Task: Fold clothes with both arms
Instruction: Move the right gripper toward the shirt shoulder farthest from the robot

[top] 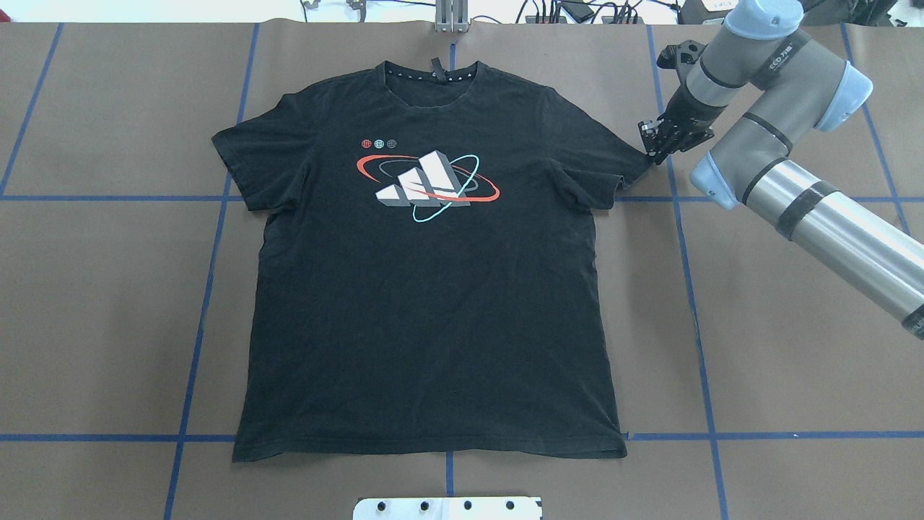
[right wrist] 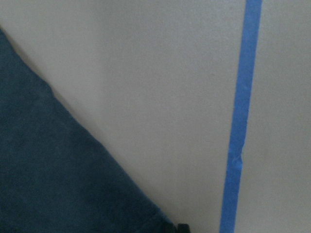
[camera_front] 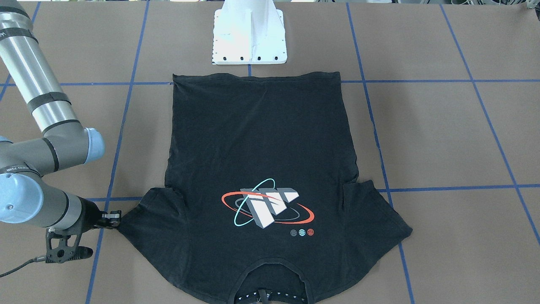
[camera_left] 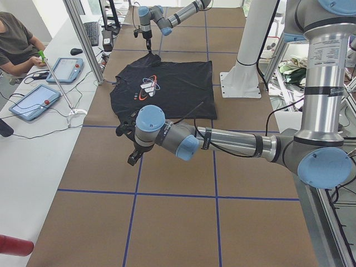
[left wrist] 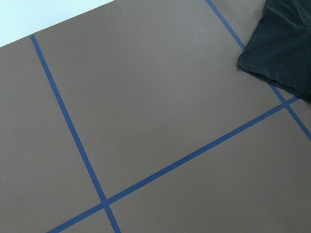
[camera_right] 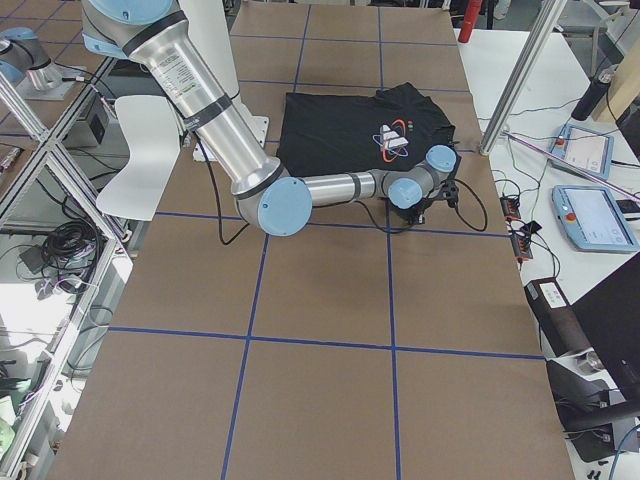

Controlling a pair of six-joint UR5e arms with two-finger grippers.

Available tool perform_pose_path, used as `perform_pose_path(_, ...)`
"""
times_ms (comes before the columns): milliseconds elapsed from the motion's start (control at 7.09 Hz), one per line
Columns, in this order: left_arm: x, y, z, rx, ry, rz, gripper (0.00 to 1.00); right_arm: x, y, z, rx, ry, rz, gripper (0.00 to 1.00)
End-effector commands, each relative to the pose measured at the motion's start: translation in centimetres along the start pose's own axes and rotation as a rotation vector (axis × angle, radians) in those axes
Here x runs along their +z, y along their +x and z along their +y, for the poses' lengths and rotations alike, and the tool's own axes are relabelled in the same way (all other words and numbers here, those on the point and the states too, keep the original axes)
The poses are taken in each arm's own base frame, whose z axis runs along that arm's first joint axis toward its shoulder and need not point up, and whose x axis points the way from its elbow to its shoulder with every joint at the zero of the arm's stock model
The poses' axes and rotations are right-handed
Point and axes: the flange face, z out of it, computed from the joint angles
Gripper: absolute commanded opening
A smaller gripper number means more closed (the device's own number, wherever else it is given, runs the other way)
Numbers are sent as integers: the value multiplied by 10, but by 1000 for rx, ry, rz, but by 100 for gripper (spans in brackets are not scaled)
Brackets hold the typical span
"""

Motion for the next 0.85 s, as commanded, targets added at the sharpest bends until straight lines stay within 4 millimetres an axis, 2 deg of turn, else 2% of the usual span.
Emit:
perform_pose_path(0, -1, 1, 0, 5, 6, 0, 100, -4, 1, -2, 5, 3, -5, 0)
perform_pose_path(282, -1, 1, 0, 6, 7, -1, 100, -78, -7, -17, 5, 1, -157, 0)
perform_pose_path(423, -1, 1, 0, 6, 7, -1, 100, -99, -37, -26, 47, 0, -199, 0)
perform_pose_path(564, -2, 2, -1, 9, 9, -1, 100, -111, -87, -31, 117, -1, -226, 0)
perform_pose_path(706, -3, 4, -3, 11, 11, -5, 100, -100, -133, -26, 141, -20, -229, 0)
